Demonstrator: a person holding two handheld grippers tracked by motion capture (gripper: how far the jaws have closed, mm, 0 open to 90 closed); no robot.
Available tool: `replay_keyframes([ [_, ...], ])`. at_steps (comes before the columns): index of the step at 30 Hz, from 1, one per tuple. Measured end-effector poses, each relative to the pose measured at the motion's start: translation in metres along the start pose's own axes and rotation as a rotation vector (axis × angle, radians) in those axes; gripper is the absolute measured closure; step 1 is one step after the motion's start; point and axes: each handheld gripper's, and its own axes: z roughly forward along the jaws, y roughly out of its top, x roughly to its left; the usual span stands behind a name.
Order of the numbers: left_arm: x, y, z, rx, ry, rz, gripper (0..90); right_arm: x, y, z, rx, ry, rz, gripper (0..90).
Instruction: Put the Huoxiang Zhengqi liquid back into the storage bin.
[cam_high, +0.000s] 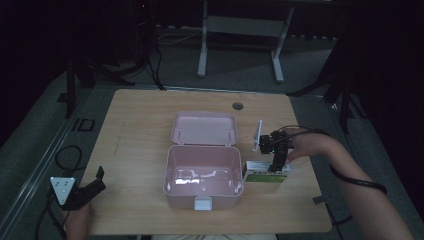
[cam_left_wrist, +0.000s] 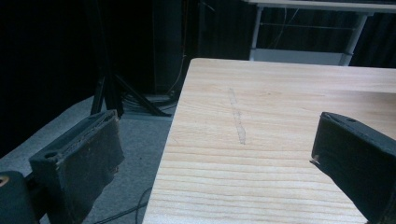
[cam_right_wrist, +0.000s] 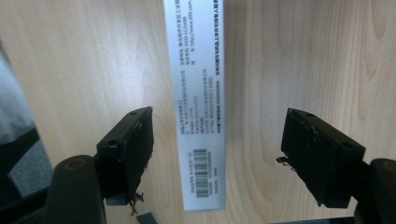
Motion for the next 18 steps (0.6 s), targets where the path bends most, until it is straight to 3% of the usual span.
replay_keyframes([
  [5,0.0,0.0,0.0,0.001,-0.001,0.001,2.2,0.003,0.003,0.007,0.005,-0.008,-0.033,31.5],
  [18,0.0,0.0,0.0,0.002,-0.001,0.0,2.2,0.004,0.005,0.03,-0.003,0.007,-0.029,47.1],
])
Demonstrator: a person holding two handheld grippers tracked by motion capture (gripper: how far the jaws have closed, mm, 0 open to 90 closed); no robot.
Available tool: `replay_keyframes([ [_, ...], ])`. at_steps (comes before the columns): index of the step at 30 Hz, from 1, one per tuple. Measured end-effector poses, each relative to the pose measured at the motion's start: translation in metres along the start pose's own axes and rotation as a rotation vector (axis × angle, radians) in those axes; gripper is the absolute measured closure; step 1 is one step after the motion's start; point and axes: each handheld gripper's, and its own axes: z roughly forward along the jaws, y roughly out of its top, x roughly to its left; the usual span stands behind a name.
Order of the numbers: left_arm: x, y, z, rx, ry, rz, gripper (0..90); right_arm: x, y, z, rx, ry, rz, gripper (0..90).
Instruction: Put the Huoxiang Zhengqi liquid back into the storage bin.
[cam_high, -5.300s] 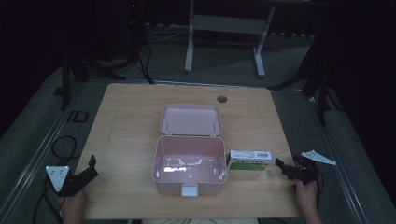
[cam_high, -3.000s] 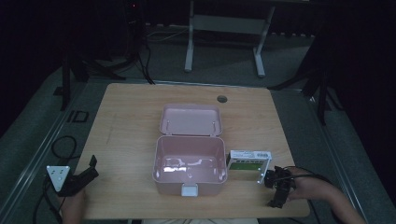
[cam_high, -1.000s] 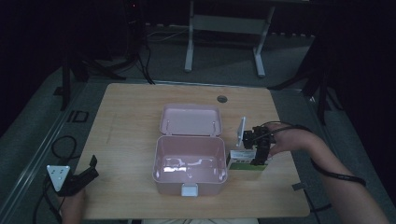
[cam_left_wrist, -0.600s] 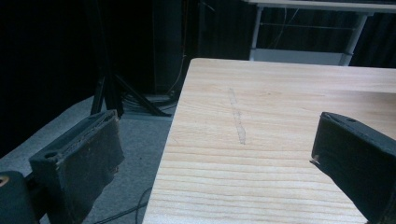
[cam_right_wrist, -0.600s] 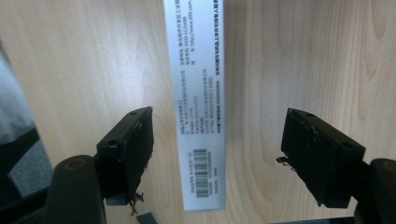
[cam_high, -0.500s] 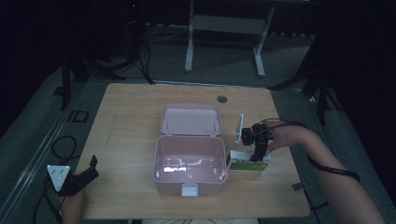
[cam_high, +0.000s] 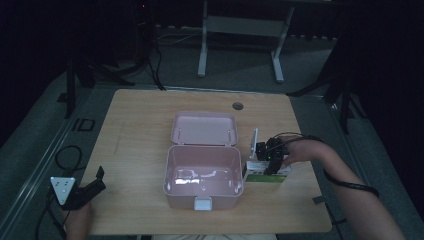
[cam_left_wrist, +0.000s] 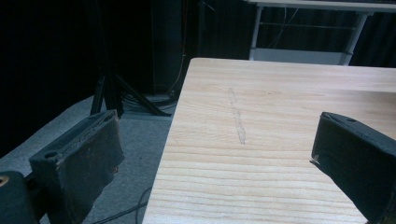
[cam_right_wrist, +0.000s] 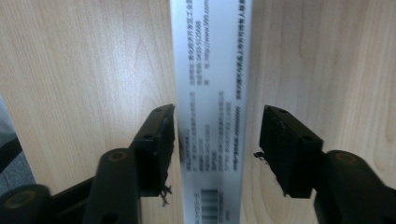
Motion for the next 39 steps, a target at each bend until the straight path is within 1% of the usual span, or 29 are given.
replay_keyframes([
  [2,0.0,0.0,0.0,-0.001,0.0,0.001,2.2,0.0,0.001,0.004,0.006,0.002,-0.002,49.1],
  [4,0.0,0.0,0.0,0.0,0.0,0.001,2.2,0.0,0.001,0.008,0.015,0.002,-0.004,54.5],
  [6,0.0,0.0,0.0,0.0,-0.001,0.001,2.2,0.0,0.001,0.01,0.019,0.018,-0.009,60.9],
  [10,0.0,0.0,0.0,0.001,0.0,0.002,2.2,0.002,0.001,0.01,0.028,0.021,-0.024,61.7],
  [19,0.0,0.0,0.0,0.0,0.0,0.0,2.2,0.001,0.002,0.007,0.04,0.017,-0.022,62.0],
  [22,0.0,0.0,0.0,0.0,0.0,0.0,2.2,0.003,0.002,0.003,0.044,0.028,-0.024,61.9],
  [26,0.0,0.0,0.0,-0.001,0.0,-0.002,2.2,0.005,0.001,-0.001,0.049,0.036,-0.02,61.9],
  [29,0.0,0.0,0.0,0.0,0.0,-0.002,2.2,0.005,-0.001,-0.005,0.046,0.056,-0.008,61.9],
  [33,0.0,0.0,0.0,0.001,0.001,-0.001,2.2,0.007,0.0,-0.009,0.044,0.058,-0.012,61.9],
  [37,0.0,0.0,0.0,0.001,0.001,-0.002,2.2,0.009,0.0,-0.014,0.042,0.065,0.008,61.9],
  [39,0.0,0.0,0.0,0.001,0.001,-0.002,2.2,0.011,0.0,-0.018,0.04,0.068,0.004,61.9],
])
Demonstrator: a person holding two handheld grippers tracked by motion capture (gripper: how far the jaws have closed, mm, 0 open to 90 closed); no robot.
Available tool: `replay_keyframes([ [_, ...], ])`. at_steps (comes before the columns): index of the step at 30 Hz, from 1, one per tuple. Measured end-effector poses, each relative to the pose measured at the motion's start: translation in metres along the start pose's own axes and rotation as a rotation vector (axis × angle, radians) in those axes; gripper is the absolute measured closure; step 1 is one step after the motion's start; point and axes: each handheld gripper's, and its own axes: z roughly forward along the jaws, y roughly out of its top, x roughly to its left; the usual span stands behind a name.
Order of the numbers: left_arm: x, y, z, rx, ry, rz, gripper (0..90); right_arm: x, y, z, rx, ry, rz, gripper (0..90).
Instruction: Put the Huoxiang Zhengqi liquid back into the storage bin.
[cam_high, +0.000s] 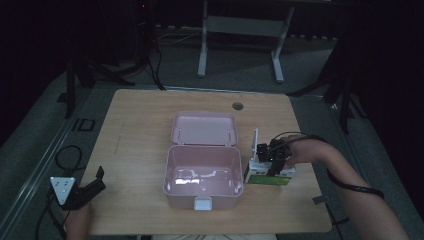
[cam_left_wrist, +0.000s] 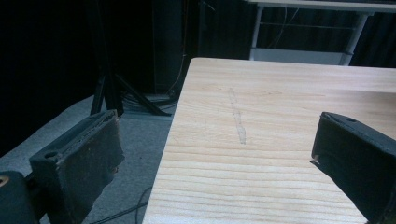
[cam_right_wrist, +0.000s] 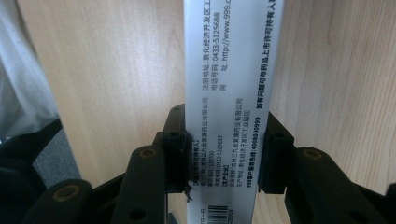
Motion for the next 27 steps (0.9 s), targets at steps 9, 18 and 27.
replay_keyframes([
  [9,0.0,0.0,0.0,0.0,-0.001,0.0,2.2,0.01,-0.001,-0.02,0.002,0.016,-0.004,62.0],
  [18,0.0,0.0,0.0,0.001,-0.001,-0.001,2.2,0.02,-0.005,-0.042,0.001,-0.012,0.004,61.9],
  [27,0.0,0.0,0.0,0.001,0.0,-0.003,2.2,0.032,-0.009,-0.068,0.023,-0.01,0.023,61.9],
])
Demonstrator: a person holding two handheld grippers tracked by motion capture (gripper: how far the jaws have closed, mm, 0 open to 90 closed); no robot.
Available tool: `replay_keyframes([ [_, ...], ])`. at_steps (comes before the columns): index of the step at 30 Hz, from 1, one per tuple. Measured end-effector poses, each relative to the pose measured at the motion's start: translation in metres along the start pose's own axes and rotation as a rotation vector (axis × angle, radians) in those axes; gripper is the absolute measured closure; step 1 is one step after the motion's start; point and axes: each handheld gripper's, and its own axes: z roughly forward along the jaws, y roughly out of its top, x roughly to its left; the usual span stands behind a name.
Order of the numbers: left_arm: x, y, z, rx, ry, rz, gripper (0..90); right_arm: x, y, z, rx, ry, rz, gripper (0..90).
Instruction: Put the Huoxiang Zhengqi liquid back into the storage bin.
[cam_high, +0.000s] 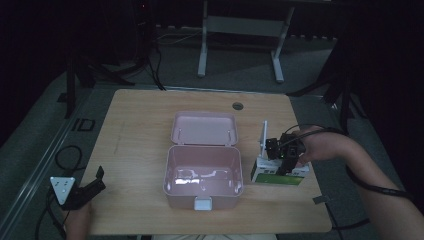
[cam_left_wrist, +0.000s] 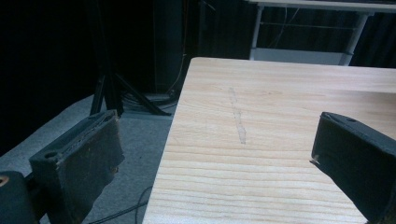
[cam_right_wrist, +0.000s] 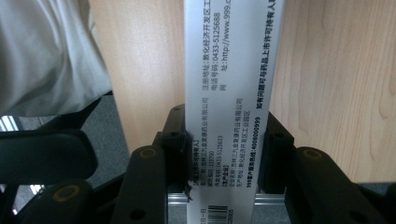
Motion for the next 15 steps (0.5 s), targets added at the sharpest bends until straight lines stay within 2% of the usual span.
replay_keyframes([
  [10,0.0,0.0,0.0,0.0,-0.001,0.0,2.2,0.009,0.002,-0.046,-0.017,-0.022,0.015,61.9],
  [15,0.0,0.0,0.0,-0.001,-0.002,-0.003,2.2,0.008,0.007,-0.054,-0.016,-0.025,0.016,61.9],
])
